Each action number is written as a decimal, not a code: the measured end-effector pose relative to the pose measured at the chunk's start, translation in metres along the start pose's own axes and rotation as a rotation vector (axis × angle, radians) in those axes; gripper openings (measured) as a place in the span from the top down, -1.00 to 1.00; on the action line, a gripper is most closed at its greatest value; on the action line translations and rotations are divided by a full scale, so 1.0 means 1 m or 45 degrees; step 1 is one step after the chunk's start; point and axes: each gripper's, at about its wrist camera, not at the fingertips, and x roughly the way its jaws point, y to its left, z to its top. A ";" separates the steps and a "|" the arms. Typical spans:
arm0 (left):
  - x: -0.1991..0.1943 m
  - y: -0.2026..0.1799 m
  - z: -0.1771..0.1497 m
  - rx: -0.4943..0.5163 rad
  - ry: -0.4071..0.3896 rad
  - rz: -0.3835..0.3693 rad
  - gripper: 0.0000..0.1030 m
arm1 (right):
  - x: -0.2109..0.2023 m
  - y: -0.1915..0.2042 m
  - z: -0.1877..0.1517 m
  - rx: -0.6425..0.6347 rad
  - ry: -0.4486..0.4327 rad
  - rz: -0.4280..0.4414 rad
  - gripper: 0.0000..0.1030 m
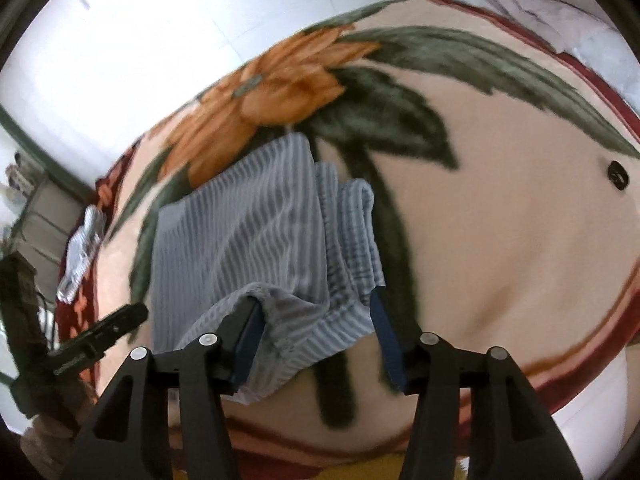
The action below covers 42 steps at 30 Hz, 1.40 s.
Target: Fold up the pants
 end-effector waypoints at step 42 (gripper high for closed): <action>0.012 0.000 -0.005 0.041 0.000 0.022 -0.31 | 0.016 -0.023 0.000 0.009 0.033 0.133 -0.27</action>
